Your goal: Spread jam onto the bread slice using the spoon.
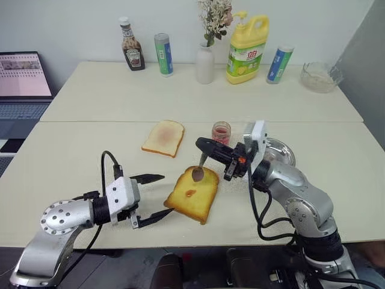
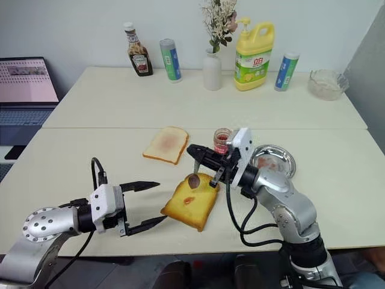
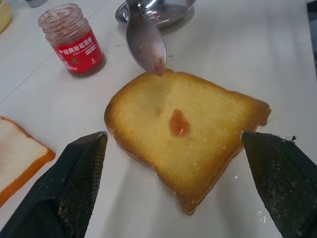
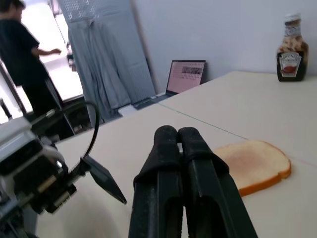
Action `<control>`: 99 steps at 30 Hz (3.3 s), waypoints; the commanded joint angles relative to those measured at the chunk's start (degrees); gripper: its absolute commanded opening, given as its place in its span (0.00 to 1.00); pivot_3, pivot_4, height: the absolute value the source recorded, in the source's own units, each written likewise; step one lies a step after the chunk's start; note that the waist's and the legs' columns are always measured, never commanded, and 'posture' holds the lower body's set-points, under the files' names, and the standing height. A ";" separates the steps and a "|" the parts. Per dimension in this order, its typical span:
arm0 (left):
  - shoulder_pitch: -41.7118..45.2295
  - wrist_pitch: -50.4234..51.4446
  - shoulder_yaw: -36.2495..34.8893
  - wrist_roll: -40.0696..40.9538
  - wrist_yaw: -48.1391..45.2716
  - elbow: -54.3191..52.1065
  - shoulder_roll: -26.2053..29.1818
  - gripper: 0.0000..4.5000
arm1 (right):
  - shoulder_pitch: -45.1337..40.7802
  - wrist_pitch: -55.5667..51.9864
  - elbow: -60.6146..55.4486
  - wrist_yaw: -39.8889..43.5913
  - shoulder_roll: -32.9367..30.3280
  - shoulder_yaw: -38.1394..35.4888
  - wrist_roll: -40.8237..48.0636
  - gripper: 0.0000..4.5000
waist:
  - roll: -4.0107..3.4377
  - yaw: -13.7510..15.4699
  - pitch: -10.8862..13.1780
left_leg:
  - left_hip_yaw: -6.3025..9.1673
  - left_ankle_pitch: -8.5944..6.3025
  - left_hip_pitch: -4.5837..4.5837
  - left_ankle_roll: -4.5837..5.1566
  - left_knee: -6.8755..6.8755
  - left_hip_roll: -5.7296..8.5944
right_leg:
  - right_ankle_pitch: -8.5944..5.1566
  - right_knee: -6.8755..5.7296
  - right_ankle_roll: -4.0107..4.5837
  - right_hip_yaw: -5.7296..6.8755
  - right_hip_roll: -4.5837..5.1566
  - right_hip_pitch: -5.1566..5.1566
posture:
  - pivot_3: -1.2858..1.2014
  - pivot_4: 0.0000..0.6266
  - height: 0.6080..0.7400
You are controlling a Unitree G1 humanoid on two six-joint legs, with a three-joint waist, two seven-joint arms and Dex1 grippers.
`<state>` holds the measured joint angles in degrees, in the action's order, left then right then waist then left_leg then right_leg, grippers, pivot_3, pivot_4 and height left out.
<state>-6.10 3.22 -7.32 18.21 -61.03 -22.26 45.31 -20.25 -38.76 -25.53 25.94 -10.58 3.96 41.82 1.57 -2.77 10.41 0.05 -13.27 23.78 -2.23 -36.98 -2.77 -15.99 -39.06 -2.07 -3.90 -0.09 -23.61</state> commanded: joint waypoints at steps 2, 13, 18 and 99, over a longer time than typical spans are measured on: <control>1.11 -0.96 -0.79 1.19 -2.76 -0.02 2.59 1.00 | 1.66 -7.18 -1.45 -7.80 3.37 -5.96 11.79 0.01 | 0.00 -0.07 0.00 | -0.05 0.00 0.00 0.00 0.01 0.01 | 0.00 0.02 0.00 -0.04 0.01 0.00 | 0.52 0.24 1.00; 2.93 9.81 -2.78 10.09 -8.83 -0.83 9.04 1.00 | 3.18 -7.60 10.28 -10.35 9.08 -2.57 9.96 0.01 | 0.01 -0.49 -0.01 | -0.03 0.00 -0.02 0.00 0.01 -0.01 | -0.01 0.01 -0.01 -0.01 -0.02 -0.01 | 0.52 0.24 1.00; 2.51 11.22 -2.50 9.98 -10.03 -1.73 10.85 1.00 | 1.42 -4.49 16.21 -9.37 11.58 -1.54 5.81 0.01 | 0.00 -0.46 0.00 | -0.03 0.00 -0.02 0.00 0.02 -0.02 | -0.01 0.01 -0.01 -0.01 -0.04 -0.02 | 0.52 0.24 1.00; 21.10 23.56 6.07 12.53 1.30 -7.06 3.54 1.00 | 6.00 -11.80 5.61 -15.14 -8.83 -28.41 29.65 0.01 | 0.07 0.05 -0.06 | -0.04 0.00 -0.02 0.01 -0.04 0.02 | 0.01 0.04 -0.05 -0.07 -0.07 0.08 | 0.52 0.24 1.00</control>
<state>13.28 24.81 -2.14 29.32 -61.45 -27.08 49.46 -14.22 -52.15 -18.78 10.90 -18.80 -22.91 70.55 1.64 -2.72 10.35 0.02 -13.27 23.75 -2.23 -37.02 -2.75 -15.98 -39.02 -2.12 -3.96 -0.15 -23.52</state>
